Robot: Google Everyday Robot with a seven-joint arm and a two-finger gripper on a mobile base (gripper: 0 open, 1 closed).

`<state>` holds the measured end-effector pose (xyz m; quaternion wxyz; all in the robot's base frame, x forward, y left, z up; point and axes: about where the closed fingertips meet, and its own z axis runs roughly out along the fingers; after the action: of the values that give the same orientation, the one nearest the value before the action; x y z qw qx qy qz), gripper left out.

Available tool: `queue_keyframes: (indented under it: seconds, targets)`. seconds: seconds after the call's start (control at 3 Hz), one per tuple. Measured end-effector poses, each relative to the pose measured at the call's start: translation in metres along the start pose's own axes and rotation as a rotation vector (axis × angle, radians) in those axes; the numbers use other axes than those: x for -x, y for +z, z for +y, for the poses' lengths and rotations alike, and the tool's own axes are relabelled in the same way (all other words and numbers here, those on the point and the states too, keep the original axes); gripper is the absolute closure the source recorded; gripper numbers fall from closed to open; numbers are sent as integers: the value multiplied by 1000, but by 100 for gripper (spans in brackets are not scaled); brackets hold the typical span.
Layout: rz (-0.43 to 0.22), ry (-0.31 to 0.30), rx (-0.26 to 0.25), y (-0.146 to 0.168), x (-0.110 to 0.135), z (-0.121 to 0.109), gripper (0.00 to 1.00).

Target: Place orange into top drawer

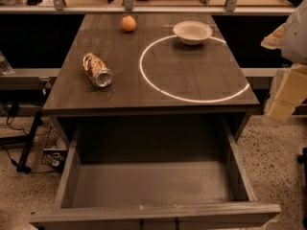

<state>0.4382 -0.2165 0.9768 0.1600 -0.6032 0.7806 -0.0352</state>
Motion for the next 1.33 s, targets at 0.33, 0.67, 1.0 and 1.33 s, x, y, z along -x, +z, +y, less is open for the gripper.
queue_keyframes:
  seconds: [0.33, 0.67, 1.0, 1.33]
  targets:
    - [0, 0, 0, 0, 0, 0, 0]
    - [-31, -25, -15, 6, 12, -8, 0]
    - [-142, -59, -54, 42, 63, -55, 0]
    - [-215, -68, -90, 69, 101, -91, 0]
